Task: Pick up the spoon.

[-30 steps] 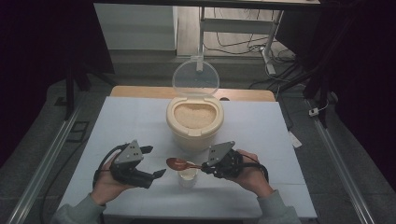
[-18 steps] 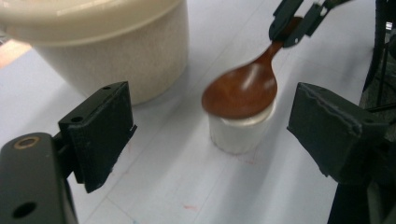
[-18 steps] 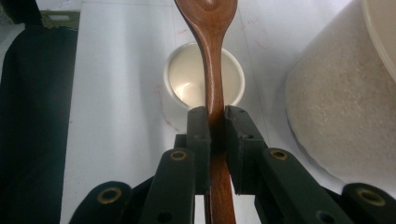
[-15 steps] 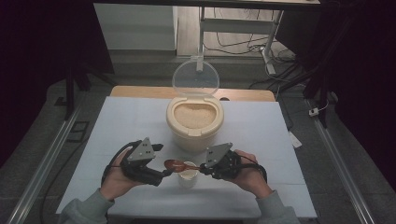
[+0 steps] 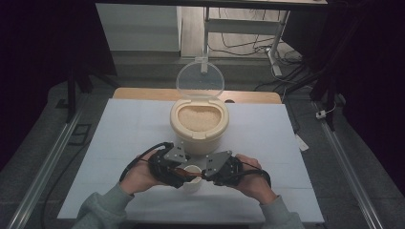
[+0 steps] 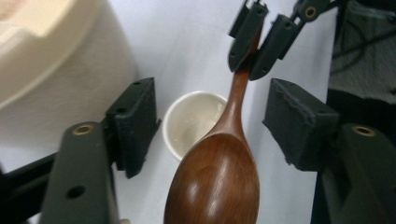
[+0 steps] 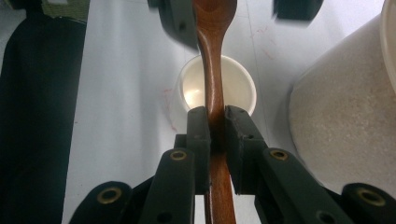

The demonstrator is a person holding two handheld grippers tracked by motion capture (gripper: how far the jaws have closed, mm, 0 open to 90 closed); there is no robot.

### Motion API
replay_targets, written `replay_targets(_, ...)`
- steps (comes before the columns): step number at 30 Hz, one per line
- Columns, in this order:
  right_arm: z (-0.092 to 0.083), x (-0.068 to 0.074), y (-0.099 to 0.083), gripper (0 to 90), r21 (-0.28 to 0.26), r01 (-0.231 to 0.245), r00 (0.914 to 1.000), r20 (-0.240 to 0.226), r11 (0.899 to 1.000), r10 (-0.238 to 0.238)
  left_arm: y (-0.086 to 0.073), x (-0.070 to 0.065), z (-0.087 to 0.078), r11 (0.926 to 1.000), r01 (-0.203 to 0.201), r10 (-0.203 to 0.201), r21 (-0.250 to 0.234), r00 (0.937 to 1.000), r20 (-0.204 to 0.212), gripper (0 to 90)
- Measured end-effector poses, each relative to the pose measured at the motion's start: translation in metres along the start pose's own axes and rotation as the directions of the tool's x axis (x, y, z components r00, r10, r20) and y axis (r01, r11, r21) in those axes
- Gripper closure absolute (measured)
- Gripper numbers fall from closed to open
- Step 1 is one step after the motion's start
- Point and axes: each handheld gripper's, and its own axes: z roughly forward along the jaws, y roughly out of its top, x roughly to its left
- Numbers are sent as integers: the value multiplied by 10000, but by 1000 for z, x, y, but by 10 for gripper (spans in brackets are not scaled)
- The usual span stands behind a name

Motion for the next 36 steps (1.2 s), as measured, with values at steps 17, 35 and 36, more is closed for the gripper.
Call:
replay_targets(17,0,12,9,800,661,1236,9915,322,9901,-1259,4,-4,21,9909,-869,760,1028,9915,1056,704)
replay_targets(35,-16,3,-1,619,-1229,-805,9817,1619,9892,1000,0,-10,28,9931,-1060,1087,505,9926,-535,792)
replay_targets(36,-20,2,-2,586,-1543,-1136,9738,1788,9815,1408,-1,-10,27,9937,-1035,1061,424,9924,-619,792)
